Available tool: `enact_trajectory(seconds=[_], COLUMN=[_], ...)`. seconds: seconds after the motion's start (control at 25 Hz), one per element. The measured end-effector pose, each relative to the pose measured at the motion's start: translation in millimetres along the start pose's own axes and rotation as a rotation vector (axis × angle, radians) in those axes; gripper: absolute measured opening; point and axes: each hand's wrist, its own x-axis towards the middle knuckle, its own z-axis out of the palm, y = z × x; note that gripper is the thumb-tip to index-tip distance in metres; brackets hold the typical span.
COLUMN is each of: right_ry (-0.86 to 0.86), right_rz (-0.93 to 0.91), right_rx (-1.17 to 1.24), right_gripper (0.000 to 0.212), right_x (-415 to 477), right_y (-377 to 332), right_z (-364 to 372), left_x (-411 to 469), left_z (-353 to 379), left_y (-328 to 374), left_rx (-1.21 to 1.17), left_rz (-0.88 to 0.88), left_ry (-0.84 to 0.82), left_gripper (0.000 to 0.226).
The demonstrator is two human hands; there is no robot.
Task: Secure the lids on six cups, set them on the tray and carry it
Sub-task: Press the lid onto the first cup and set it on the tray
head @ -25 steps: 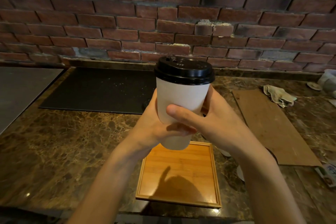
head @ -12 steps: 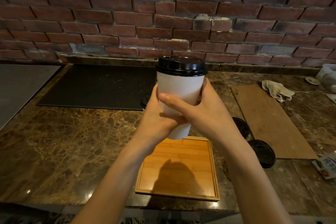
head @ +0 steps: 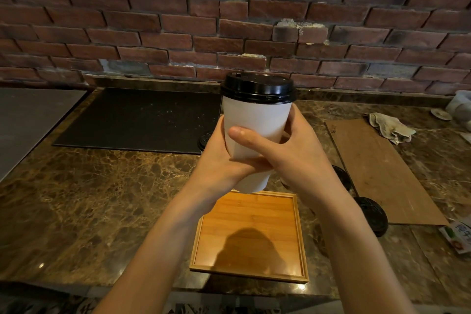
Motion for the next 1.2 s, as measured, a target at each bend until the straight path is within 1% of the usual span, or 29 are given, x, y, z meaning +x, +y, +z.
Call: enact_trajectory(seconds=[0.12,0.24,0.36,0.44,0.52,0.6,0.68,0.8,0.88,0.96,1.08,1.2], right_ry=[-0.041,-0.136,-0.246,-0.316,-0.369,-0.41,-0.43,-0.428,-0.401,-0.358,-0.256,-0.174], right_rz=[-0.004,0.006,0.037,0.055,0.081,0.102,0.11,0.112,0.115,0.104,0.055,0.009], right_rx=[0.054,0.116,0.165,0.205,0.254,0.299,0.307,0.29,0.289,0.264,0.158,0.08], right_gripper=[0.081,0.074,0.067,0.067,0.071,0.074,0.072,0.063,0.062,0.064,0.069,0.079], right_x=[0.4,2.0,5.5,7.4,8.2,7.7,7.3,7.5,7.4,6.7,4.8,1.6], right_y=[-1.6,-3.0,-3.0,-2.3,-0.4,1.7,4.5,7.0,5.6,1.7,-6.9,-13.5], right_z=[-5.8,-13.2,-22.0,-26.9,-30.5,-32.3,-32.8,-31.2,-30.1,-29.9,-28.3,-23.5], left_x=[-0.5,-0.6,0.1,0.0,-0.6,-1.8,-3.2,-3.8,-3.9,-3.4,-0.7,-0.7], left_z=[-2.1,-4.4,-7.7,-10.4,-12.7,-13.6,-12.7,-9.7,-8.6,-8.0,-4.8,-0.3], left_y=[3.3,6.9,12.9,15.0,16.1,15.8,14.8,11.8,11.2,12.1,14.2,16.3], left_rx=[-0.001,-0.026,-0.065,-0.095,-0.11,-0.115,-0.109,-0.086,-0.073,-0.073,-0.022,0.028], left_rz=[0.01,0.032,0.026,0.025,0.014,0.012,0.012,0.026,0.042,0.05,0.099,0.151], left_ry=[-0.027,-0.077,-0.168,-0.235,-0.277,-0.306,-0.311,-0.271,-0.244,-0.206,-0.11,-0.027], left_gripper=[0.072,0.075,0.083,0.08,0.079,0.078,0.077,0.073,0.073,0.076,0.083,0.089])
